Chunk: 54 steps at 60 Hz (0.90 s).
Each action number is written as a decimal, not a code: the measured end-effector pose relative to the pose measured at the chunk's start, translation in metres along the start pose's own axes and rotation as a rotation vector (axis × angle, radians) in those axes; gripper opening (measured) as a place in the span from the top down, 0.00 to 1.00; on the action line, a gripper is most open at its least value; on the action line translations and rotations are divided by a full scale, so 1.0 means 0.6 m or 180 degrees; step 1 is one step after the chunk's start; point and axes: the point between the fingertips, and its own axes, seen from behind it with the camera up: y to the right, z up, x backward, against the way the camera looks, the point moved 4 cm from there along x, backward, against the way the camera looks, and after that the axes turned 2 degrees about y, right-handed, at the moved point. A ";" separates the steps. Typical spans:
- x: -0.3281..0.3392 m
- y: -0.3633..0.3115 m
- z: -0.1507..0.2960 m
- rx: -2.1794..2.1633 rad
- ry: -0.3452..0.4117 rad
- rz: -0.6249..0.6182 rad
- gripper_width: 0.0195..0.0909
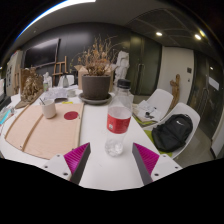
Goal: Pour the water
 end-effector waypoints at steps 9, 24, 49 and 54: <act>-0.100 0.031 0.006 -0.0144 0.0075 0.0017 0.08; -0.182 0.023 0.014 -0.0121 0.0231 0.0116 0.67; -0.186 0.006 0.043 0.0184 0.0215 -0.0094 0.94; -0.187 0.007 0.086 0.0385 0.0274 -0.0223 0.94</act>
